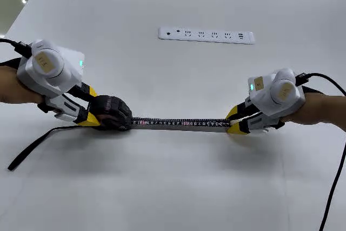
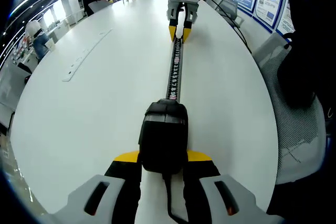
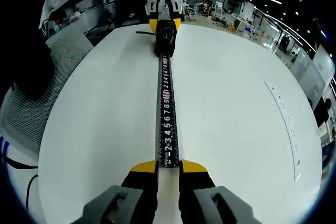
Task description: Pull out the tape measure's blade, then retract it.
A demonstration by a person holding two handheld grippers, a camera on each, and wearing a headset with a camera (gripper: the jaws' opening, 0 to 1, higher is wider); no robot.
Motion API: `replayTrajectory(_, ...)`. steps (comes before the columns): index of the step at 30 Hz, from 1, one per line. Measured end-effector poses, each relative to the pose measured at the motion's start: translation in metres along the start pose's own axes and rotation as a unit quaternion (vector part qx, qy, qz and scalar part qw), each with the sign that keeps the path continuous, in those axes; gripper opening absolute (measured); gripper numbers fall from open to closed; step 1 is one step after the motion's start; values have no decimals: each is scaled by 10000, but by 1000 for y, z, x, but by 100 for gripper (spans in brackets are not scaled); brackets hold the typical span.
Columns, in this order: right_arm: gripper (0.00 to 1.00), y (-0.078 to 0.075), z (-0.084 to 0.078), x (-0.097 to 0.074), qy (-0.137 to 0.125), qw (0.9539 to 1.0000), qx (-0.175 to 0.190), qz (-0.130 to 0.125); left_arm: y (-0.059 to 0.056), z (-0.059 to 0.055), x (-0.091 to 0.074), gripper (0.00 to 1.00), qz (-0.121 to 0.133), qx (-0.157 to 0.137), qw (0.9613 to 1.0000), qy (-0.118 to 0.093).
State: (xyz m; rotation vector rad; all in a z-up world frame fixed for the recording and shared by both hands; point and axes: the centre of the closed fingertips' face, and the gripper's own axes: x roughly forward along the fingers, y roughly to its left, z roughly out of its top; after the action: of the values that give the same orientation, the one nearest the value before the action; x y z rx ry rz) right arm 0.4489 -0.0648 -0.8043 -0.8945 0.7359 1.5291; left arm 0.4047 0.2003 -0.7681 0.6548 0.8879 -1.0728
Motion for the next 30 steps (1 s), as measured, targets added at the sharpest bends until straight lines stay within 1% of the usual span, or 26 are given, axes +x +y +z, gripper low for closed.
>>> replayTrajectory(5,12,0,-1,-1,58,9999,-117,53,-2,0,0,26,-29,42,10000,21)
replayTrajectory(6,12,-1,-1,0,62,9999,-123,61,-1,0,1,26,-37,51,10000,28)
replayTrajectory(9,12,-1,-1,-1,64,9999,-136,61,-5,-1,2,26,-82,85,9999,68)
replayTrajectory(10,12,-1,-1,-1,52,9999,-130,54,-3,0,2,26,-66,107,9999,68)
replayTrajectory(13,13,-1,-1,-1,27,9999,-99,48,-4,-1,1,26,-79,96,9999,71)
replayTrajectory(14,13,-1,1,-1,8,9999,-93,49,-3,-1,2,26,-84,91,9999,72)
replayTrajectory(15,13,-1,2,-1,-8,10000,-76,52,-4,-1,1,26,-82,94,9999,74)
replayTrajectory(16,14,-1,3,0,-12,9999,-83,58,-2,-1,2,26,-84,98,9999,77)
replayTrajectory(17,14,-1,4,0,-12,9999,-112,58,-4,-1,1,27,-80,97,9999,83)
replayTrajectory(20,15,-2,6,0,-19,9999,-112,65,-2,-1,2,27,-64,130,9999,92)
replayTrajectory(25,18,-1,5,-1,-24,9999,-132,73,-2,-2,2,27,-28,127,9999,106)
replayTrajectory(28,20,-1,5,-3,-33,9999,-147,58,1,-1,2,29,8,116,9999,116)
replayTrajectory(30,22,-1,4,-5,-39,9999,-134,45,1,2,1,30,27,41,10000,75)
